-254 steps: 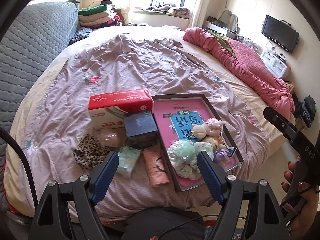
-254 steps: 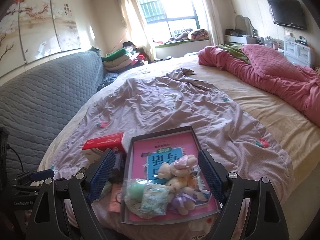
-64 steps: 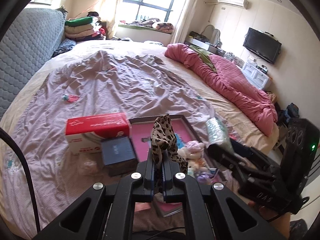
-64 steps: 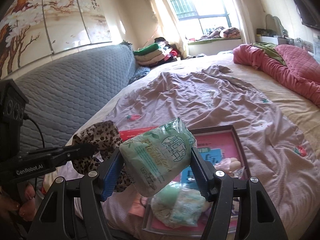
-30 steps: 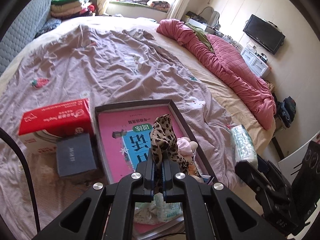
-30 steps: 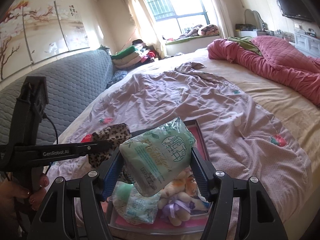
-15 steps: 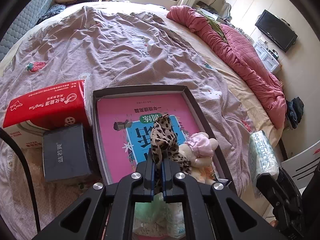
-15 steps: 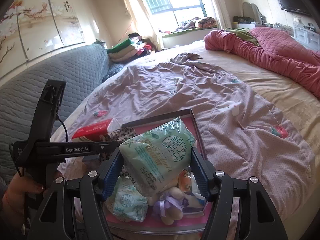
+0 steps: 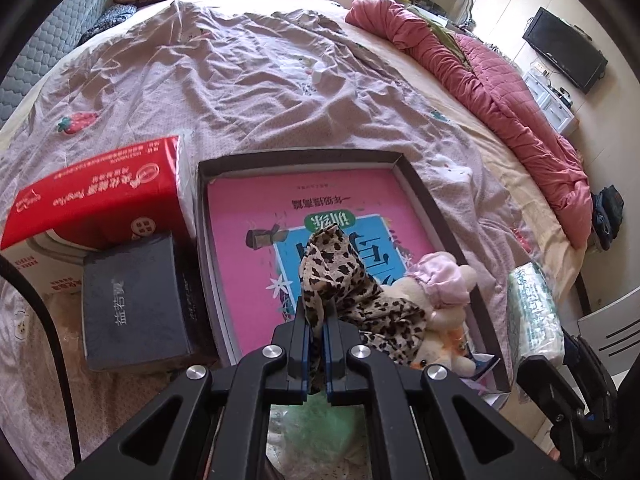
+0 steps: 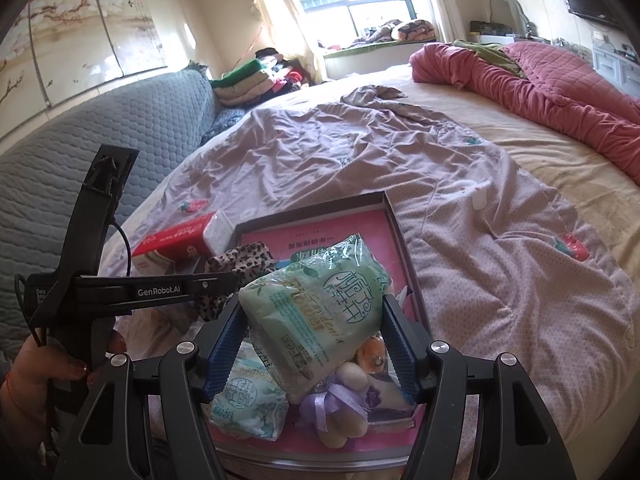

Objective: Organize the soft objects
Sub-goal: 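Lower the scrunchie into the tray with the left tool while the right tool lowers the tissue pack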

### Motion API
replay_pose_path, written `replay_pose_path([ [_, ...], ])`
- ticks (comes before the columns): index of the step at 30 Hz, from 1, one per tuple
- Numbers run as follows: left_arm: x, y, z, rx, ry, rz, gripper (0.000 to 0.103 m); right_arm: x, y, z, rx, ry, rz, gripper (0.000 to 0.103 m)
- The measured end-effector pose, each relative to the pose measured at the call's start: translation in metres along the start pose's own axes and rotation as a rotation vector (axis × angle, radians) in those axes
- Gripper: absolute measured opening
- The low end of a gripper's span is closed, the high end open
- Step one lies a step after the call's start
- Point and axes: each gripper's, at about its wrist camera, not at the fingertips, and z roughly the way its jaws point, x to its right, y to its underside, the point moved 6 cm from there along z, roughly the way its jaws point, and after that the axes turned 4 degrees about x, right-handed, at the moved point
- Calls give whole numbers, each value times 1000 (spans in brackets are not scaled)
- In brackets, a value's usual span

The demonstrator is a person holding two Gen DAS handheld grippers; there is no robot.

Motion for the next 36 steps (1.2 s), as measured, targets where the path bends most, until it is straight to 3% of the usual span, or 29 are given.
replay_pose_path([
  [13,-10,5,14,-19,14,-43,5,8,22,31,-76,40,4,68],
  [36,-19,5,19,-17,12,-77,5,10,30,43,-70,53,3,71],
])
